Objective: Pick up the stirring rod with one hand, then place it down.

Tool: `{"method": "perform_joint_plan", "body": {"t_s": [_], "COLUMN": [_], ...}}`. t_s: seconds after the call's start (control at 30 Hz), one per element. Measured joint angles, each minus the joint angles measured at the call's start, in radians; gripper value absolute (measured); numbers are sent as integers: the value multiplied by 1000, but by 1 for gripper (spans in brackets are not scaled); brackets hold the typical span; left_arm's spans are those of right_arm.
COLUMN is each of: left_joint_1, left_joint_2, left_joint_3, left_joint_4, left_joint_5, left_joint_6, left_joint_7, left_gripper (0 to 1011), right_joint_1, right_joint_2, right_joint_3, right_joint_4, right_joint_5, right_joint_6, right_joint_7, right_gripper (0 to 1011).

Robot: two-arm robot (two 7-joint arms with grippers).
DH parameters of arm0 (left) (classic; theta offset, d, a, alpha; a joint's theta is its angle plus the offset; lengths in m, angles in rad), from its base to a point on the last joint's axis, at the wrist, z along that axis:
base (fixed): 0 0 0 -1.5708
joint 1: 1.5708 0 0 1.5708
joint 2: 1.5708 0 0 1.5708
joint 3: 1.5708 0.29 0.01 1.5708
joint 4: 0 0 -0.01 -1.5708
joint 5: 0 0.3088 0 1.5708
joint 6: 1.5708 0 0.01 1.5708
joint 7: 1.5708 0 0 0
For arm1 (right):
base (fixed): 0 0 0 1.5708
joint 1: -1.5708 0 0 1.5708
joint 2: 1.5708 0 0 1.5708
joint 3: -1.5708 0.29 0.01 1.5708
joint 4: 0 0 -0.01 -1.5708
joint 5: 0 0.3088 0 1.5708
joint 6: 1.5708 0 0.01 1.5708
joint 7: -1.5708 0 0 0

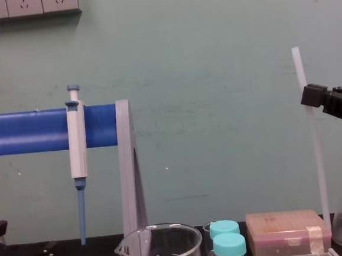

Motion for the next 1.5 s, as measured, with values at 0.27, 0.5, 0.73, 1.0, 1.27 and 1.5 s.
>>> {"method": "perform_joint_plan", "body": {"t_s": [0.27,0.5,0.73,1.0,1.27,1.5], "left_joint_1": [0,0,0,0,0,0], "left_joint_2": [0,0,0,0,0,0], "left_joint_3": [0,0,0,0,0,0], "left_joint_4": [0,0,0,0,0,0], "left_joint_5": [0,0,0,0,0,0], "left_joint_6": [0,0,0,0,0,0], "left_joint_7": [0,0,0,0,0,0], "left_gripper": [1000,1000,1000,1000,1000,1000], "right_joint_1": [-4,-5,-8,-7,-1,3], "right_joint_2": [1,2,3,4,-1,-5], "right_joint_3": [1,2,4,5,3,-5], "right_joint_4": [-4,-7,-10,-10,25,69], "right_joint_5": [-1,-1,-1,0,25,76], "right_joint_6": [-1,-1,0,0,-13,-41], "right_joint_7": [-1,-2,-4,-3,36,115], "right_gripper": [62,62,62,62,62,62]}}
